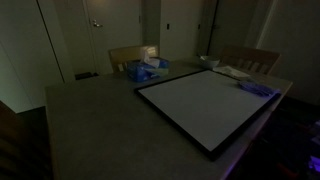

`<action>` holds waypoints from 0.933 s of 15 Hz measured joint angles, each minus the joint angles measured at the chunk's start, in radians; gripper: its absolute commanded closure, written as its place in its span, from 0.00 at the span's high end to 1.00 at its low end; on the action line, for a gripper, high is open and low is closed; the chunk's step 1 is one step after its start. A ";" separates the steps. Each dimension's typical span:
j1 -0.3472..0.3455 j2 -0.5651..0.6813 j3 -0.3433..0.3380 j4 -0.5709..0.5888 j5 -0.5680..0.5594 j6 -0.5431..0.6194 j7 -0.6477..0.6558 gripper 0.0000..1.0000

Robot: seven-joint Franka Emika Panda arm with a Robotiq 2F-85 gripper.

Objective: Use the towel to wipe the whiteboard

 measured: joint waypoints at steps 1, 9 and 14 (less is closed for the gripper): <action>0.002 0.001 0.000 0.001 0.000 0.000 0.000 1.00; 0.019 0.127 -0.051 0.058 -0.004 0.159 -0.151 1.00; 0.019 0.262 -0.106 0.073 0.017 0.420 -0.323 1.00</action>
